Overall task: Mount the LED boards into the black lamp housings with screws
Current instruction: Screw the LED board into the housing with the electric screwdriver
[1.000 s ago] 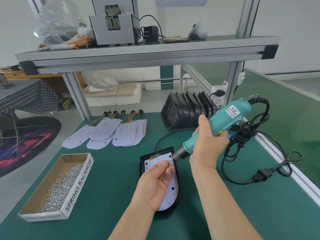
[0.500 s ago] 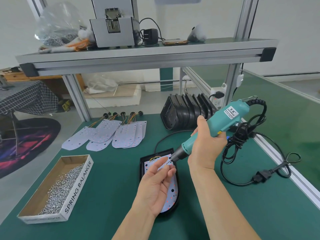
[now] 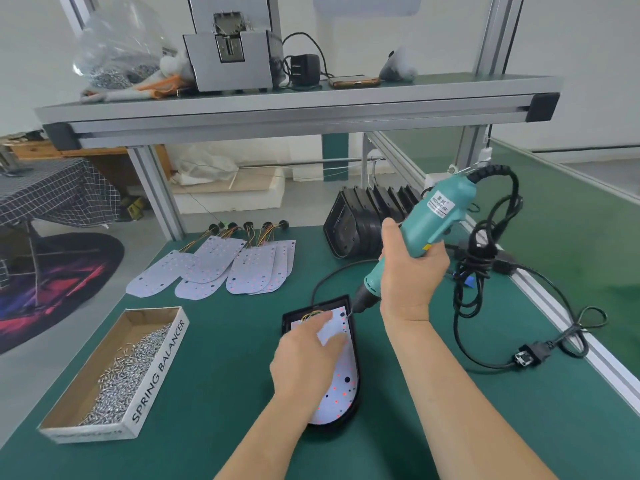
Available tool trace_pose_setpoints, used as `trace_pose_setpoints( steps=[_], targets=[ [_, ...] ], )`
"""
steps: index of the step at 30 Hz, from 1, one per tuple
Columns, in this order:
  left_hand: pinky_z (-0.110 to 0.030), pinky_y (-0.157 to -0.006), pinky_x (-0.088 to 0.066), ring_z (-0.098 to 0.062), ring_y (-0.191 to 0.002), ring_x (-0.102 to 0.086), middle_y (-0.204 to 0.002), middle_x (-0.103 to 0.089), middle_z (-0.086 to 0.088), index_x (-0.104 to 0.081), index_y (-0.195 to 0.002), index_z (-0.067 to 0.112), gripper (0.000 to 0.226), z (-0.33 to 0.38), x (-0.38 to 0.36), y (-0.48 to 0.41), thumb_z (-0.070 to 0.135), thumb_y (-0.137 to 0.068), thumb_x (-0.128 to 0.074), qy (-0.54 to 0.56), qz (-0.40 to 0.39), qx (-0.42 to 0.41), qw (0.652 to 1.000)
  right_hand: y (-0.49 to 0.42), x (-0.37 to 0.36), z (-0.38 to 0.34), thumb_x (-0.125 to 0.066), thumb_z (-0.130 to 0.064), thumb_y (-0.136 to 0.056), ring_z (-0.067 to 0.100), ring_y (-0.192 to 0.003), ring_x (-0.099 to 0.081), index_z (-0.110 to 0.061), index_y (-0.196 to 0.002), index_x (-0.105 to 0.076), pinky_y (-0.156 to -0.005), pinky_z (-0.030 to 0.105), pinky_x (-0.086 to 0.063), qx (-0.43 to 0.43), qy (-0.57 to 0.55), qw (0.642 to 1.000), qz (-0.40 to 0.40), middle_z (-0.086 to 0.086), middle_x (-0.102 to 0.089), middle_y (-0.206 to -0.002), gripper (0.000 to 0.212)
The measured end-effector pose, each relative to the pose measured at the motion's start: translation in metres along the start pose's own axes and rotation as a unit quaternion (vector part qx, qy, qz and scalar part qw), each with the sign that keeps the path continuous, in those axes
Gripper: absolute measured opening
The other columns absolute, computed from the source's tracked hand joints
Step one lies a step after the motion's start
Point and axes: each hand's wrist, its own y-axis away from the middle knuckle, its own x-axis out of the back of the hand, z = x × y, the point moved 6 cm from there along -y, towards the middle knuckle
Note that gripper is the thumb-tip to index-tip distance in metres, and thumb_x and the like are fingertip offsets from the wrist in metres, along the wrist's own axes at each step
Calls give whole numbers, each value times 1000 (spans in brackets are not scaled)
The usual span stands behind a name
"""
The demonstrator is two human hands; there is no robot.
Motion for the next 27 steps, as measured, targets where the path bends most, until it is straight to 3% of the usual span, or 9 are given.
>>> trace_pose_setpoints(
  steps=[2, 4, 7, 9, 12, 19, 24, 27],
  targets=[
    [-26, -74, -37, -18, -101, -63, -118, -70, 10, -56, -132, 51, 42, 3, -7, 0, 53, -90, -59, -83, -14, -11, 996, 0, -2, 5, -76, -33, -75, 18, -57, -48, -36, -59, -54, -58, 35, -45, 22, 34, 999, -17, -10, -51, -58, 27],
    [-26, -73, -37, -20, -108, -64, -118, -71, 8, -54, -134, 50, 45, 6, -13, -2, 55, -90, -56, -131, -19, -33, 991, 0, -4, 8, -75, -34, -76, 11, -53, -46, -34, -60, -53, -56, 29, -44, 42, 63, 997, -30, -15, -50, -54, 27],
    [-28, -64, -34, -24, -93, -65, -95, -71, 4, -59, -115, 38, 30, 13, -16, -6, 53, -90, -52, -183, -17, -65, 981, 0, -4, 13, -74, -34, -77, 8, -51, -45, -27, -64, -49, -52, 23, -42, 68, 85, 993, -44, -15, -50, -54, 29],
    [-29, -58, -31, -26, -80, -60, -76, -59, 3, -52, -101, 29, 23, 18, -21, -5, 49, -93, -50, -222, -23, -88, 971, 0, -4, 17, -74, -32, -79, 6, -50, -45, -23, -66, -48, -51, 21, -42, 77, 95, 991, -53, -15, -50, -54, 31],
    [-28, -50, -23, -25, -71, -48, -65, -41, 5, -50, -102, 26, 20, 24, -27, -4, 46, -97, -48, -272, -33, -108, 955, 1, -5, 22, -74, -29, -80, 7, -50, -45, -22, -66, -46, -50, 22, -42, 87, 110, 988, -65, -14, -49, -54, 33],
    [-30, -61, -31, -24, -74, -47, -80, -49, 3, -51, -108, 23, 23, 27, -30, -5, 45, -100, -47, -297, -33, -126, 946, 1, -3, 28, -74, -28, -80, 4, -49, -45, -26, -65, -44, -51, 16, -40, 110, 128, 983, -73, -17, -49, -53, 34],
    [-30, -60, -29, -25, -73, -46, -71, -41, 4, -51, -110, 23, 25, 28, -32, -5, 46, -101, -46, -314, -40, -126, 940, 0, -1, 33, -73, -30, -80, 3, -49, -46, -26, -67, -45, -51, 17, -42, 106, 126, 984, -72, -18, -51, -54, 31],
    [-30, -62, -31, -25, -74, -47, -84, -59, 0, -51, -110, 23, 24, 27, -31, -6, 45, -101, -47, -309, -40, -124, 942, 1, -3, 34, -73, -32, -80, 3, -48, -45, -27, -66, -44, -50, 18, -41, 107, 127, 983, -75, -17, -50, -53, 33]
  ],
)
